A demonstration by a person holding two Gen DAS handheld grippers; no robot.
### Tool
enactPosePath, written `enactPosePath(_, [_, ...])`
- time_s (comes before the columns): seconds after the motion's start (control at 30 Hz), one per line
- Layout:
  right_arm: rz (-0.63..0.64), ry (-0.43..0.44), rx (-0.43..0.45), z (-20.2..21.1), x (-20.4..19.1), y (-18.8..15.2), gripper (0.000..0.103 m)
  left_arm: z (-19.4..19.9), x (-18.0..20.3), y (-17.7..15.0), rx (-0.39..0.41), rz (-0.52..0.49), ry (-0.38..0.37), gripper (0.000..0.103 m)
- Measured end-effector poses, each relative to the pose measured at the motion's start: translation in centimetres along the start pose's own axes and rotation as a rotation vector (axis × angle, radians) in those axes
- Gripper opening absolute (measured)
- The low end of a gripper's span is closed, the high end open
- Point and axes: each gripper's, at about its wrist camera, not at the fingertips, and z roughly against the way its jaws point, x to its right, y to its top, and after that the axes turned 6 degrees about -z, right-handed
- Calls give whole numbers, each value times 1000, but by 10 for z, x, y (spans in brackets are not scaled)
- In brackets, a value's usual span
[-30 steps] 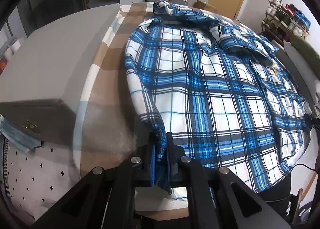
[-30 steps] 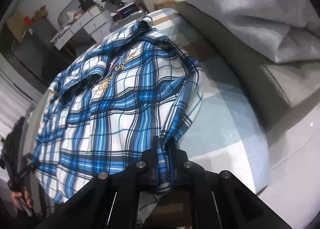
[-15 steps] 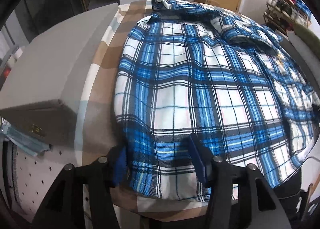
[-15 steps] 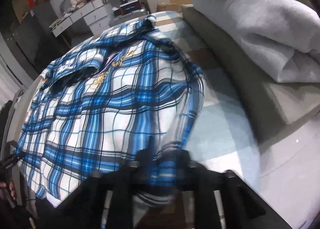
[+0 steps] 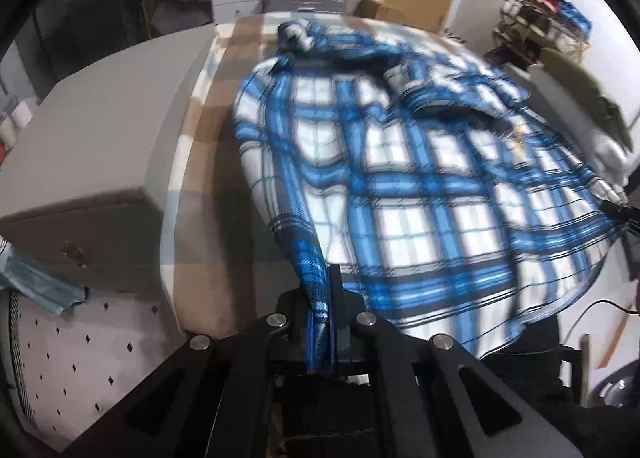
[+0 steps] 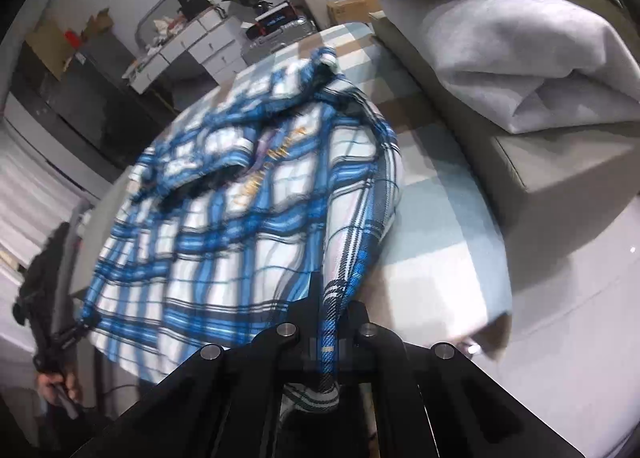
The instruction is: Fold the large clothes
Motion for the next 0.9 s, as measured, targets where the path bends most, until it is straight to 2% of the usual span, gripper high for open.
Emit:
enactPosePath(0.1, [5, 61, 26, 9, -18, 16, 3, 11, 7, 42, 46, -63, -35, 0])
enactPosePath(0.17, [19, 81, 45, 6, -35, 43, 3, 11, 9, 81, 63, -101, -73, 0])
enactPosePath(0.27, [46, 58, 56, -4, -61, 93, 4, 2, 12, 150, 50, -131, -106, 0])
enactPosePath(0.3, [62, 46, 55, -8, -68, 107, 5, -6, 8, 179, 28, -125, -116, 0])
enactPosePath(0.33, [83, 15, 54, -16, -79, 135, 5, -12, 4, 196, 10, -110, -138, 0])
enactPosePath(0.4, [110, -32, 28, -34, -100, 170, 5, -37, -15, 243, -56, -37, -192, 0])
enactPosePath(0.43, [126, -57, 2, -46, -110, 190, 5, -48, -19, 256, -85, -12, -204, 0])
enactPosePath(0.5, [142, -133, -61, -76, -125, 230, 5, -78, -35, 290, -138, 37, -173, 0])
enactPosePath(0.53, [151, -163, -89, -88, -128, 241, 5, -84, -39, 294, -154, 45, -137, 0])
enactPosePath(0.6, [168, -277, -142, -124, -133, 275, 6, -114, -52, 314, -188, 59, -43, 0])
enactPosePath(0.63, [168, -318, -175, -141, -131, 288, 6, -126, -55, 314, -216, 65, -26, 1])
enactPosePath(0.73, [153, -421, -261, -187, -117, 315, 7, -169, -75, 312, -323, 133, -39, 2])
enactPosePath(0.83, [87, -429, -355, -217, -88, 322, 10, -197, -97, 305, -384, 198, -94, 4])
enactPosePath(0.9, [41, -424, -373, -229, -75, 328, 13, -201, -107, 299, -395, 231, -141, 4])
